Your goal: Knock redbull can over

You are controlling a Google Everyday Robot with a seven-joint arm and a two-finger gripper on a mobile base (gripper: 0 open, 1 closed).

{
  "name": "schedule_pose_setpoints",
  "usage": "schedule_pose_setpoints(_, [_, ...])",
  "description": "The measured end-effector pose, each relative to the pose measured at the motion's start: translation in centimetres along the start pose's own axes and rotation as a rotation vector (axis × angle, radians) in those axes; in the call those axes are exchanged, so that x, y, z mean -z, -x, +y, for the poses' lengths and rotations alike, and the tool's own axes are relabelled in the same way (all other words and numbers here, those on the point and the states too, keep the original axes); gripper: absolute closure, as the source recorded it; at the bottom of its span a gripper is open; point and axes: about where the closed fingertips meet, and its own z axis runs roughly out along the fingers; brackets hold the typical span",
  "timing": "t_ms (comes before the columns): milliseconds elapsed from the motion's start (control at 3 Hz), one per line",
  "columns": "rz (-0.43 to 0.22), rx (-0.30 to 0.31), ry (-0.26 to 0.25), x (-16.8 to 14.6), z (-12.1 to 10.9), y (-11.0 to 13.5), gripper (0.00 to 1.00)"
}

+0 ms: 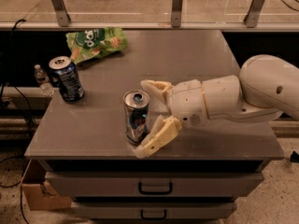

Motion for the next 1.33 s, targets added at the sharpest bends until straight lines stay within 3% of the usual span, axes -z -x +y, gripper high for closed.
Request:
schedule_pose_setpoints(333, [-0.005,-0.004,0.006,-0.13,-0.03,-0.2,0.17])
schedule_pose_setpoints(1333, [0.013,-0.002,0.02,-0.46,-0.14,0.1,0.87])
